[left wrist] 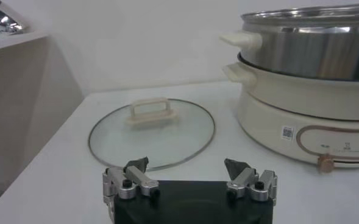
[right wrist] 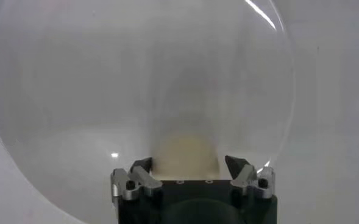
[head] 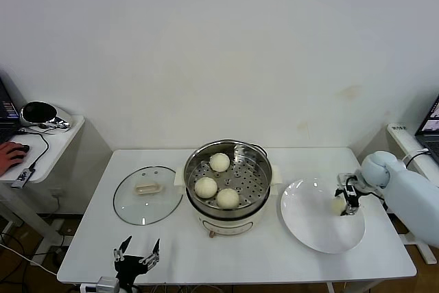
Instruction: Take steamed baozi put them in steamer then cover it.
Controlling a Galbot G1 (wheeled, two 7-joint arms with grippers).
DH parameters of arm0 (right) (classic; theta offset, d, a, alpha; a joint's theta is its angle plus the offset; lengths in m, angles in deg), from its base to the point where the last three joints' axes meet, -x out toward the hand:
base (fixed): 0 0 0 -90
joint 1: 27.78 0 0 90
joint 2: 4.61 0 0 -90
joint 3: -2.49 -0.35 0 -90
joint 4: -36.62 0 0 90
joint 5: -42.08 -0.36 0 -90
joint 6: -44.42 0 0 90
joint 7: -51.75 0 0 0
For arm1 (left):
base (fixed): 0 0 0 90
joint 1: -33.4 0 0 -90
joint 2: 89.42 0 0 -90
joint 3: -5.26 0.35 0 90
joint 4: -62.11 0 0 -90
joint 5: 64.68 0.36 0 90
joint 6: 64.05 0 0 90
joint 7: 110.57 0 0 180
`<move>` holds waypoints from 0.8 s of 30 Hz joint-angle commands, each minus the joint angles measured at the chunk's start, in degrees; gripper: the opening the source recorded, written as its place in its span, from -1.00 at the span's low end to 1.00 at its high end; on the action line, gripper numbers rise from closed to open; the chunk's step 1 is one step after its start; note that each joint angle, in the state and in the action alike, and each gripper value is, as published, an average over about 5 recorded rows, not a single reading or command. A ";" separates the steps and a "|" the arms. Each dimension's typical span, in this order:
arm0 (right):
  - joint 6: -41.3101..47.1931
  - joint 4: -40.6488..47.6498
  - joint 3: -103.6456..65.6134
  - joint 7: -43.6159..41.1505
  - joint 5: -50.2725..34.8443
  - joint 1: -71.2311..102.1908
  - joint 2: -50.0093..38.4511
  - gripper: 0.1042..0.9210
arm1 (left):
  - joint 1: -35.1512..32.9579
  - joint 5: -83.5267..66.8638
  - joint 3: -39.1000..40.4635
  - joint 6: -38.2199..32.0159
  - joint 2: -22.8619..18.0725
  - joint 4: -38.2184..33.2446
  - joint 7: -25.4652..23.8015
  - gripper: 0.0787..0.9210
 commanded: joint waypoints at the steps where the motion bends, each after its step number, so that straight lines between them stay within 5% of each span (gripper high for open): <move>1: 1.44 -1.76 1.07 0.08 -3.19 -1.23 -1.00 0.27 | 0.22 -0.05 0.25 0.00 0.03 -0.19 0.02 0.77; 16: 10.62 -18.12 22.28 -1.08 -23.38 -26.09 -8.13 0.24 | 0.72 -0.22 0.54 -0.10 0.45 -1.33 0.15 0.77; 24: 17.76 -22.71 45.26 -1.36 -41.87 -53.53 -0.97 0.26 | 0.68 -0.25 -0.26 0.15 1.03 -3.53 0.07 0.77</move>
